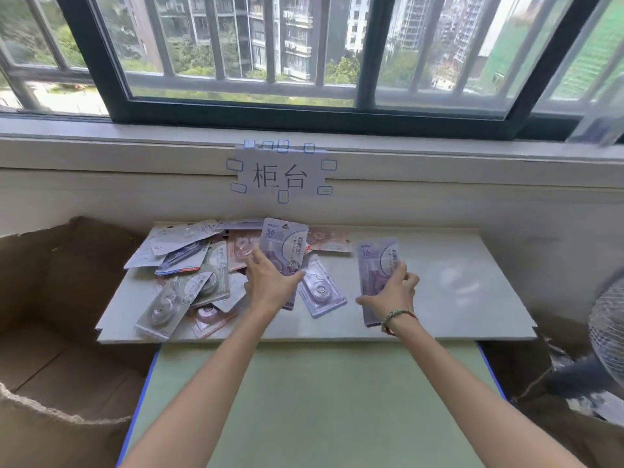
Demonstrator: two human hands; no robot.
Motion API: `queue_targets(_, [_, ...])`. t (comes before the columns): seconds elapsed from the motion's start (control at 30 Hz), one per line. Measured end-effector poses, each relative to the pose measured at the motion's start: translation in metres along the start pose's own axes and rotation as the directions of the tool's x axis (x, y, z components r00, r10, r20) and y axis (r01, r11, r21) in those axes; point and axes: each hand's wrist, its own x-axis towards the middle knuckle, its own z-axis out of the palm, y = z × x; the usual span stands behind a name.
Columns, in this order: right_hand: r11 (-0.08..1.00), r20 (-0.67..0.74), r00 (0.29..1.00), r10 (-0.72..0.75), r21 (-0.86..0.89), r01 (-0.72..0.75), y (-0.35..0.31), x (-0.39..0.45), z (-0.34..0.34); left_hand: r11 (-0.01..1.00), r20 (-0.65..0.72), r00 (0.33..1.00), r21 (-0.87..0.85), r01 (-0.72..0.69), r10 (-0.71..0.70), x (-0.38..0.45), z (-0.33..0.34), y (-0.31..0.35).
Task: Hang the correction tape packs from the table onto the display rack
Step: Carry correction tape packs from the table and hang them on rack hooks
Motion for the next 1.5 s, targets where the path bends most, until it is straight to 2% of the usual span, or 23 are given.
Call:
queue_targets(0.33, [0.997,-0.213,0.976,0.046,0.063,-0.033,0.070,-0.042,-0.089,0.997,0.031,0.998,0.053,-0.053,0.051,-0.095,0.051,0.063])
queue_targets(0.53, [0.986,-0.301,0.940,0.158,0.095,-0.136,0.113,-0.074,-0.126,0.995,0.106,0.989,0.006,-0.104,0.102,-0.138,0.074,0.081])
queue_targets(0.7, [0.959,-0.382,0.883,0.274,0.182,-0.218,0.136,-0.102,-0.156,0.979,0.179,0.963,-0.002,-0.204,0.201,-0.161,0.091,0.103])
queue_targets(0.8, [0.936,-0.461,0.816,0.348,0.220,-0.275,0.160,-0.126,-0.172,0.964,0.264,0.928,-0.021,-0.267,0.263,-0.185,0.106,0.117])
queue_targets(0.9, [0.906,-0.532,0.733,0.423,0.266,-0.330,0.186,-0.163,-0.189,0.931,0.348,0.865,-0.081,-0.357,0.362,-0.217,0.123,0.130])
queue_targets(1.0, [0.859,-0.600,0.618,0.508,0.303,-0.412,0.216,-0.210,-0.208,0.888,0.438,0.777,-0.140,-0.438,0.452,-0.253,0.141,0.147])
queue_targets(1.17, [0.760,-0.662,0.406,0.630,0.419,-0.496,0.273,-0.297,-0.246,0.799,0.576,0.575,-0.269,-0.537,0.581,-0.343,0.167,0.177])
queue_targets(1.3, [0.687,-0.671,0.260,0.694,0.511,-0.516,0.318,-0.364,-0.274,0.714,0.641,0.411,-0.325,-0.620,0.649,-0.423,0.188,0.198])
queue_targets(1.5, [0.580,-0.675,0.029,0.737,0.610,-0.540,0.400,-0.480,-0.319,0.605,0.683,0.189,-0.442,-0.662,0.706,-0.565,0.224,0.230])
